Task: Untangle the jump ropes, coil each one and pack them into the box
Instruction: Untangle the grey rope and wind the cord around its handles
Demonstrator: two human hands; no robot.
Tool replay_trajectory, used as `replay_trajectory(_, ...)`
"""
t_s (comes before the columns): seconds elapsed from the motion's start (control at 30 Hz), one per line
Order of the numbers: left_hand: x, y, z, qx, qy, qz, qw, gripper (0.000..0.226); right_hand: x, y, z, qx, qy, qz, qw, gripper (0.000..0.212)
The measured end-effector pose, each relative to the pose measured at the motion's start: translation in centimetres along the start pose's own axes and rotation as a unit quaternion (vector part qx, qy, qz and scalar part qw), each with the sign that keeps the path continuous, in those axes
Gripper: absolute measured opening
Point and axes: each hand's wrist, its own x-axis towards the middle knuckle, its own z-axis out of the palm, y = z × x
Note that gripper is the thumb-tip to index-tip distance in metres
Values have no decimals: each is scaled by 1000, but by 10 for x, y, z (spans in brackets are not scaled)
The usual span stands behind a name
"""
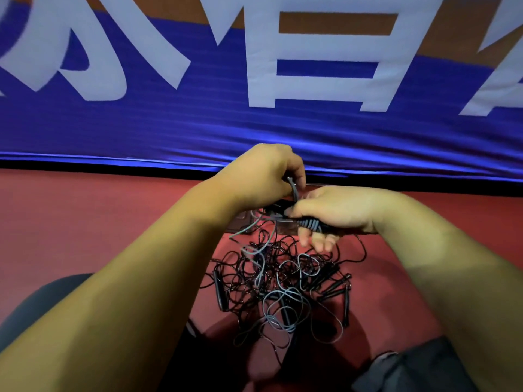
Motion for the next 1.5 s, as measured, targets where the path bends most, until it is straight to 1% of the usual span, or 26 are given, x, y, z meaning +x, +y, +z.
replay_trajectory(0.07, 0, -3, 1, 18, -1, 2, 1000, 23, 8, 5, -2, 11, 28, -2, 1000, 49)
replay_trajectory(0.17, -1, -3, 7, 42, -16, -1, 999, 13, 14, 9, -6, -25, 78, 1, 997, 45)
replay_trajectory(0.2, -1, -1, 8, 46, -18, -11, 999, 13, 16, 11, -7, -24, 101, 0, 995, 42)
replay_trajectory(0.3, 1, 1, 8, 53, -39, -91, 994, 17, 20, 11, -9, -6, 160, 3, 987, 38)
replay_trajectory(0.37, 0, 1, 8, 40, -81, -159, 983, 22, 25, 11, -11, 0, 184, -5, 983, 40)
replay_trajectory(0.43, -2, -1, 10, 13, -136, -209, 968, 33, 29, 10, -11, 23, 188, -22, 982, 40)
replay_trajectory(0.5, -3, -2, 15, -1, -169, -240, 956, 36, 32, 10, -10, 47, 184, -36, 981, 41)
replay_trajectory(0.53, -3, -2, 18, -15, -177, -263, 948, 38, 32, 9, -8, 58, 185, -42, 980, 38)
replay_trajectory(0.6, -4, -4, 24, -98, -191, -327, 920, 43, 30, 5, -5, 98, 183, -50, 977, 29)
replay_trajectory(0.67, -5, -4, 29, -210, -197, -390, 875, 48, 28, 2, -1, 168, 169, -68, 969, 22)
replay_trajectory(0.7, -6, -3, 31, -253, -194, -406, 857, 45, 28, 2, 0, 205, 162, -75, 962, 18)
replay_trajectory(0.73, -6, -3, 31, -282, -184, -407, 849, 41, 28, 0, 1, 239, 158, -78, 955, 15)
replay_trajectory(0.8, -5, -2, 29, -329, -152, -376, 853, 31, 25, -3, 1, 301, 158, -75, 937, 11)
replay_trajectory(0.87, -4, -6, 25, -369, -122, -328, 861, 27, 20, -8, -1, 346, 156, -84, 921, 14)
replay_trajectory(0.9, -5, -7, 22, -384, -115, -309, 862, 26, 18, -10, -2, 360, 154, -88, 916, 19)
replay_trajectory(1.0, -8, -12, 11, -410, -118, -247, 870, 26, 17, -9, -8, 373, 165, -93, 908, 42)
replay_trajectory(1.03, -9, -11, 8, -416, -122, -225, 873, 25, 17, -8, -11, 375, 165, -92, 908, 45)
replay_trajectory(1.13, -11, -15, 1, -424, -136, -184, 876, 27, 20, -4, -17, 385, 132, -88, 909, 38)
replay_trajectory(1.23, -12, -20, -5, -433, -159, -170, 871, 28, 19, -4, -23, 376, 119, -86, 915, 39)
replay_trajectory(1.27, -13, -21, -6, -429, -164, -168, 873, 27, 18, -5, -25, 372, 119, -84, 917, 39)
replay_trajectory(1.33, -12, -23, -5, -394, -163, -167, 889, 25, 15, -6, -24, 369, 120, -80, 918, 36)
replay_trajectory(1.43, -11, -27, 1, -299, -165, -175, 924, 19, 9, -10, -19, 362, 101, -80, 923, 32)
replay_trajectory(1.5, -10, -30, 6, -250, -163, -186, 936, 14, 4, -12, -15, 358, 74, -78, 928, 29)
